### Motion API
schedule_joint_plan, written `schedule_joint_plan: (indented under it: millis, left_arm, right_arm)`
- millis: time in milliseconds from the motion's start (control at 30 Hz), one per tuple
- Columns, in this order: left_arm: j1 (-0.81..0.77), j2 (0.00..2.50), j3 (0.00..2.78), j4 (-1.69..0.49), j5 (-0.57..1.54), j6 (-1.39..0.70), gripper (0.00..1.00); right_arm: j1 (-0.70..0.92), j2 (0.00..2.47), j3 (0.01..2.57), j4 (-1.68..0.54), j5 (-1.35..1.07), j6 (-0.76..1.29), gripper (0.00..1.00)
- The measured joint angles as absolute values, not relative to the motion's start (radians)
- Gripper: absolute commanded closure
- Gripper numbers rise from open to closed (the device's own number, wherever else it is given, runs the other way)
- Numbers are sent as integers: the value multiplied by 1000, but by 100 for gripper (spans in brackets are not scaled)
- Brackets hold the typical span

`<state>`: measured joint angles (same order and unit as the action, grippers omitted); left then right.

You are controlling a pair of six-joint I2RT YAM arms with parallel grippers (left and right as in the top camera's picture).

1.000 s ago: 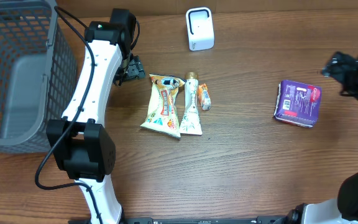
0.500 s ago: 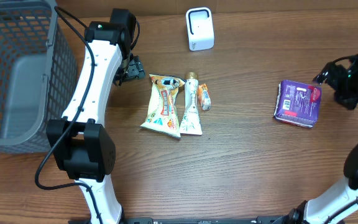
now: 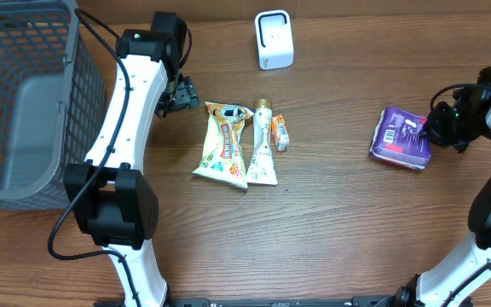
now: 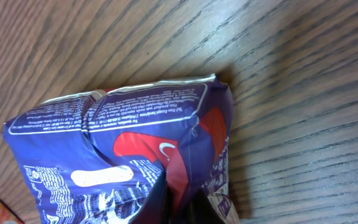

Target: Scan the item barcode

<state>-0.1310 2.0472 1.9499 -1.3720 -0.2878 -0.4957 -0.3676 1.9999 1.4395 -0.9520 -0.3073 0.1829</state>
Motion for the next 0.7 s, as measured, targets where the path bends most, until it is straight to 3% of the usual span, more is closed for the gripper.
schedule_joint_plan:
  millis: [233,433,700]
  left_arm:
    - [-131,2047,1950,-1372,-288,-496,0]
    - [-131,2047,1950,-1372,-287,-496,0]
    - [-131,2047,1950,-1372,-288,-496,0]
  right_arm:
    - [-356,1969,1430,-976,-302,183,96]
    - [-327,1757,1414,-993,-220,183,96]
    - [-102,1581,1415,-1066,117,263,96]
